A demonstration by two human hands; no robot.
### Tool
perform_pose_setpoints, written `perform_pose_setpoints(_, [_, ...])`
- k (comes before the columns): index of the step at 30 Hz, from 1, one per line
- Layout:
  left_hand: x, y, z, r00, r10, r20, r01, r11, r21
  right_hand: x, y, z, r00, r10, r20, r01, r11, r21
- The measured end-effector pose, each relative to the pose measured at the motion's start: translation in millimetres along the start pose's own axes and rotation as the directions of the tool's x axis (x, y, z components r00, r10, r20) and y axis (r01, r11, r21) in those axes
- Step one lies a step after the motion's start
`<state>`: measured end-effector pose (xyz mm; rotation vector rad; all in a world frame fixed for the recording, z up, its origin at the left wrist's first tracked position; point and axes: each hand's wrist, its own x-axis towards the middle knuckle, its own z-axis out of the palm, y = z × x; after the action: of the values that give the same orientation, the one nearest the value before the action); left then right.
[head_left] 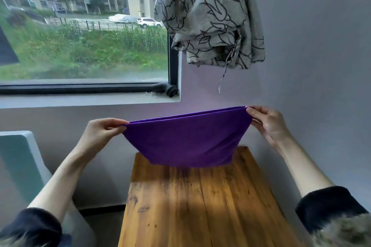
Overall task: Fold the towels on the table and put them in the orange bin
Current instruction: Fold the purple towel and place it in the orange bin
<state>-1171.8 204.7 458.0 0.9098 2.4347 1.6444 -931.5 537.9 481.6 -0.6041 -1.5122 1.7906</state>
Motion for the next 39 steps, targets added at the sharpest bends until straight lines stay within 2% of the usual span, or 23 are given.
perform_pose_setpoints(4, [-0.1,8.0,-7.3,0.999,-0.031,-0.024,0.029,0.995,-0.093,0.3,-6.3,5.6,1.0,-0.014,-0.01,0.015,0.999,0.046])
perform_pose_setpoints(9, [5.9,15.0,-17.6,0.995,0.098,-0.026,-0.093,0.983,0.158,1.2,0.2,9.1,1.0,-0.027,-0.015,0.027,0.999,0.043])
perform_pose_setpoints(13, [8.1,8.3,-23.1,0.999,0.045,0.007,-0.045,0.984,0.17,3.3,5.8,11.9,1.0,0.017,0.017,-0.018,0.994,0.109])
perform_pose_setpoints(16, [7.2,-2.7,-19.7,0.995,0.044,0.087,-0.075,0.917,0.391,5.9,12.7,14.1,0.995,0.094,0.043,-0.101,0.979,0.175])
perform_pose_setpoints(19, [6.2,-12.0,-17.2,0.99,-0.016,0.138,-0.055,0.866,0.497,6.5,18.6,13.7,0.983,0.149,0.105,-0.152,0.988,0.021])
perform_pose_setpoints(21, [4.2,-16.2,-20.8,0.981,-0.116,0.158,0.042,0.911,0.41,5.9,20.9,12.8,0.972,0.184,0.147,-0.166,0.978,-0.125])
perform_pose_setpoints(23, [-0.3,-20.6,-24.8,0.958,-0.187,0.217,0.135,0.963,0.234,4.6,22.3,12.9,0.964,0.208,0.165,-0.168,0.959,-0.226])
perform_pose_setpoints(28, [-11.6,-38.9,-26.9,0.948,-0.145,0.283,0.155,0.988,-0.012,-3.5,30.3,13.9,0.962,0.219,0.161,-0.169,0.946,-0.276])
perform_pose_setpoints(30, [-13.4,-50.0,-22.3,0.951,-0.164,0.262,0.188,0.979,-0.073,-7.2,36.3,13.0,0.961,0.224,0.161,-0.168,0.939,-0.299])
perform_pose_setpoints(34, [-7.6,-64.9,-6.0,0.967,-0.219,0.129,0.247,0.932,-0.265,0.2,57.4,17.5,0.973,0.209,0.101,-0.163,0.924,-0.346])
perform_pose_setpoints(37, [6.1,-68.1,9.0,0.962,-0.266,0.063,0.273,0.914,-0.3,17.4,74.0,26.8,0.987,0.158,-0.014,-0.148,0.888,-0.434])
perform_pose_setpoints(39, [15.0,-69.9,19.8,0.949,-0.314,0.025,0.306,0.9,-0.31,26.5,83.9,33.3,0.983,0.172,-0.062,-0.182,0.894,-0.41])
